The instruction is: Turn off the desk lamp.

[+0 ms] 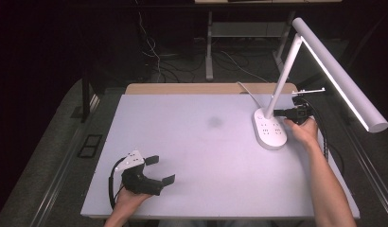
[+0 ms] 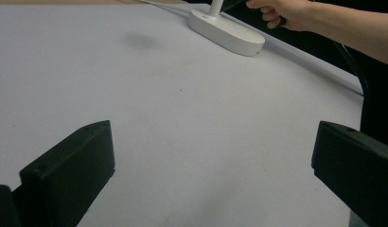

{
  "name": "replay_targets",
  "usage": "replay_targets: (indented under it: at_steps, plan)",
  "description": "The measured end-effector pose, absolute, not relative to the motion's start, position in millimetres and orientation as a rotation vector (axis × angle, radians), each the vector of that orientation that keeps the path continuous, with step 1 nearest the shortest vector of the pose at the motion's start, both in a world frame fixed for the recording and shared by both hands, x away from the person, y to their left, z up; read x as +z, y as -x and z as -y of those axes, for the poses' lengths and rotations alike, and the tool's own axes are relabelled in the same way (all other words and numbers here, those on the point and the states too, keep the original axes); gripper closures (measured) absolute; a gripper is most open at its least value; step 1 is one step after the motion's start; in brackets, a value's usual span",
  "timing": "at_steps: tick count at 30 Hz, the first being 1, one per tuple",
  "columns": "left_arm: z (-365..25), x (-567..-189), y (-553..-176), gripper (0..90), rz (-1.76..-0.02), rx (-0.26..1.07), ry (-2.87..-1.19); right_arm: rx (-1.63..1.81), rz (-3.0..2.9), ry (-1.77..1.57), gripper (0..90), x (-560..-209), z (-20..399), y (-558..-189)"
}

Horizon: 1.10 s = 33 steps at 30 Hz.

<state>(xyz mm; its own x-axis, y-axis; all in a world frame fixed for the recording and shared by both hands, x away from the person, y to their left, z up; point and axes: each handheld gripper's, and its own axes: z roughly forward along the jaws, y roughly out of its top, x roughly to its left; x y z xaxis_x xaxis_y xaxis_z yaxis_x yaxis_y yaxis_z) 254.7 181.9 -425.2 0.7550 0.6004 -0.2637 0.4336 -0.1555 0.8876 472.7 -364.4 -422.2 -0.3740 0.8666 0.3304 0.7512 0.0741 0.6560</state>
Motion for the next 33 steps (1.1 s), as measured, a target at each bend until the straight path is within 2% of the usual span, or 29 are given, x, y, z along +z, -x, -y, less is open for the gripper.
replay_targets:
  at_steps: [33]
  plan:
    - [-182.0,-425.3,-253.6,0.0,-0.811,0.172,-1.785,1.159,-2.161,-1.684,90.0,-426.1,361.5,-470.4]
